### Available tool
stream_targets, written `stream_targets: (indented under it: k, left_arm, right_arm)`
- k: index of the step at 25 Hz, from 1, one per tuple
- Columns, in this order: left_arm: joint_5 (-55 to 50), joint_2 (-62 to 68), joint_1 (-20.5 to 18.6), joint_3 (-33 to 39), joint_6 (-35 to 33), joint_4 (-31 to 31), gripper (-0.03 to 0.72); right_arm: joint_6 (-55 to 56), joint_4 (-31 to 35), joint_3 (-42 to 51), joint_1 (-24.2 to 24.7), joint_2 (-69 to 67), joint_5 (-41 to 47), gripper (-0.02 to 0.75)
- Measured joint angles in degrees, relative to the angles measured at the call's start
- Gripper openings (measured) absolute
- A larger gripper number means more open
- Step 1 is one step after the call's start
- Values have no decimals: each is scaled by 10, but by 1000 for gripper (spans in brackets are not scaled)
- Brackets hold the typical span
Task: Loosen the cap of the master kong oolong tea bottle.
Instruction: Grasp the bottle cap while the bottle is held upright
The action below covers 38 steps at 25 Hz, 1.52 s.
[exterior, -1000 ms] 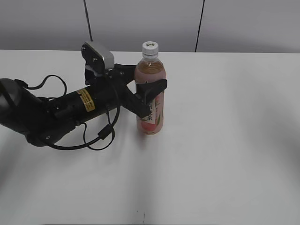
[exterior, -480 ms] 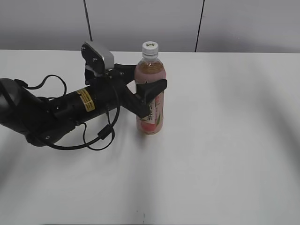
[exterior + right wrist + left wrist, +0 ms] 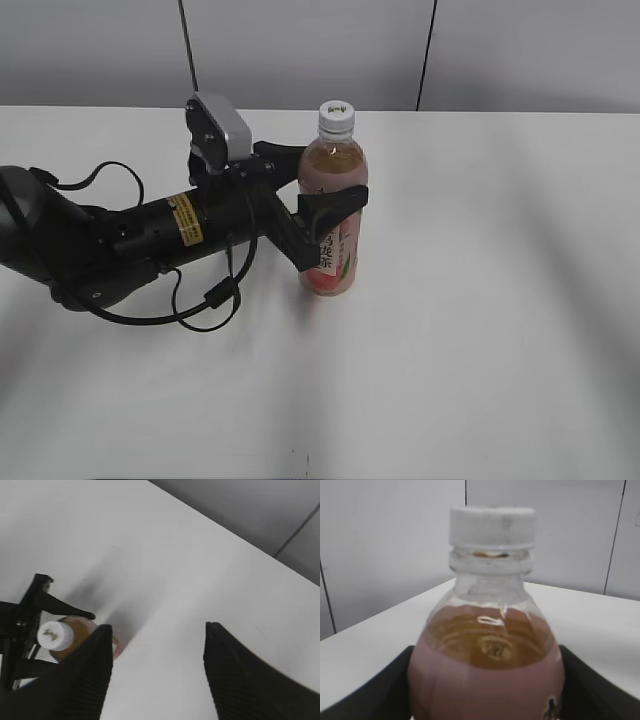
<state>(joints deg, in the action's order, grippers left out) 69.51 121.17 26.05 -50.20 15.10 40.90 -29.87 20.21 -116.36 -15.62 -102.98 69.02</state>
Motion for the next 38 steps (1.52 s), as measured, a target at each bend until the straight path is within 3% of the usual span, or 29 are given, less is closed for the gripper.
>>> stream_targets:
  k: [7, 12, 38]
  left_arm:
    - [7, 4, 0, 0, 1, 5, 471]
    - [15, 9, 0, -3, 1, 5, 471]
    - [21, 33, 0, -9, 5, -4, 469]
  right_arm:
    - [-9, -16, -5, -101, -24, 6, 440]
    - [-9, -28, -5, -140, -40, 8, 440]
    - [23, -35, -5, -149, -102, 10, 440]
